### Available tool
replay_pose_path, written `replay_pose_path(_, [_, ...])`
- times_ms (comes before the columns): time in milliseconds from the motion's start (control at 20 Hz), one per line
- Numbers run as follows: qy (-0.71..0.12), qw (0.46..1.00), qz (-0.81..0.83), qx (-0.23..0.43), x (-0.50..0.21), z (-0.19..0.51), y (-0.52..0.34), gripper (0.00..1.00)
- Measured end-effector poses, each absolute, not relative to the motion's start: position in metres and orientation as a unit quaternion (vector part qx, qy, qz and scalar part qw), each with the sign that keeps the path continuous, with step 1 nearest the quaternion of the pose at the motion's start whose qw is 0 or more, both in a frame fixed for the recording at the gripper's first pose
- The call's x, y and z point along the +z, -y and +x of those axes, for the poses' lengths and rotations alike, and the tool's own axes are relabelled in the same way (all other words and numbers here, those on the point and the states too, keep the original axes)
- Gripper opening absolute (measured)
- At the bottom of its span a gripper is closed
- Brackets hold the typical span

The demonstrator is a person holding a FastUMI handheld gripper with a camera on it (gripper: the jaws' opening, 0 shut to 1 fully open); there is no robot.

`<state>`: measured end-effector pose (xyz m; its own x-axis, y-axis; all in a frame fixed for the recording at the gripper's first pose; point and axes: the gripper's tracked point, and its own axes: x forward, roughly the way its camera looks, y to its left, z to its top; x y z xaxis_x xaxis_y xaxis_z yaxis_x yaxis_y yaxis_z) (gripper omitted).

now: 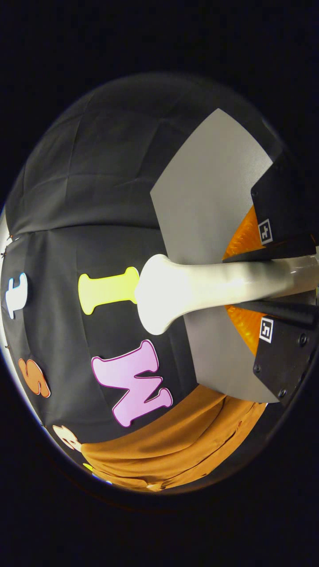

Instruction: Iron the clothes twice with a garment steamer, once on the left side and once on the right side.

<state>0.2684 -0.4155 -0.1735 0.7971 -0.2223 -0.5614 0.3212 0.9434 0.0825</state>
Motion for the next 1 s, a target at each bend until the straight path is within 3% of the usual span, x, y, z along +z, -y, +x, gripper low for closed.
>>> replay_pose_path(550, [-0.222,0.951,0.066,-0.203,-0.11,0.19,0.337,0.45])
replay_pose_path(1000, [-0.185,0.969,0.055,-0.151,-0.086,0.186,0.199,0.45])
